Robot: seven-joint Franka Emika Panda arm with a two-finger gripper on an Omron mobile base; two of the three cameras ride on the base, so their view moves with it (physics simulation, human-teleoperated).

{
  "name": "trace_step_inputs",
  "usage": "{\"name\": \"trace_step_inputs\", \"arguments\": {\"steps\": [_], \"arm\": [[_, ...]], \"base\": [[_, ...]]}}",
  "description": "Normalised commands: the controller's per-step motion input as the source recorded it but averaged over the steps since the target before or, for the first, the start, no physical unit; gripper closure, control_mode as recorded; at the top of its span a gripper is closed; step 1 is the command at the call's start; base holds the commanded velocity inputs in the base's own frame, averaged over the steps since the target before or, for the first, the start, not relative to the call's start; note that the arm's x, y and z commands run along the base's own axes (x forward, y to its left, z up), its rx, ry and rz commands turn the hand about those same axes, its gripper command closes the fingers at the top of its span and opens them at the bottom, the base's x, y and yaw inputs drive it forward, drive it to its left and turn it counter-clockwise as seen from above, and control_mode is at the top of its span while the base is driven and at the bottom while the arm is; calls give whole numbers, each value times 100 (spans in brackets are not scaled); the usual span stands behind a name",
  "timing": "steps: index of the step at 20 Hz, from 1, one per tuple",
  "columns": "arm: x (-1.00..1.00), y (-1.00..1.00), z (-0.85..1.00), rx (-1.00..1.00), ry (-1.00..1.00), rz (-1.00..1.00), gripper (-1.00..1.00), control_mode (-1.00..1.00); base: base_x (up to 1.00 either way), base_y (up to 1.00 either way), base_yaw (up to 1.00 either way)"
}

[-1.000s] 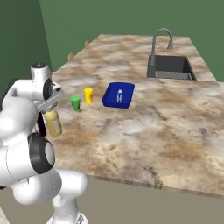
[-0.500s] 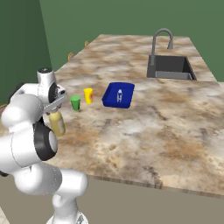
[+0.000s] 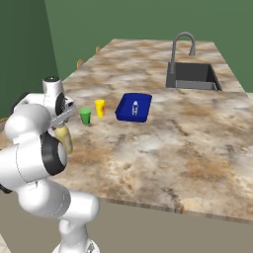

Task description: Place the drinks on the dining counter in a tight cluster.

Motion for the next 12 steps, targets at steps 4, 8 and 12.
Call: {"name": "trace_step_inputs", "arguments": {"steps": [4, 8, 12], "arm": [[0, 17, -14, 0, 1, 4, 100, -100], [0, 4, -21, 0, 1, 2, 100, -100], [0, 0, -32, 0, 0, 0, 100, -100]], "base": [[0, 0, 0], [0, 0, 0], [0, 0, 0]]}}
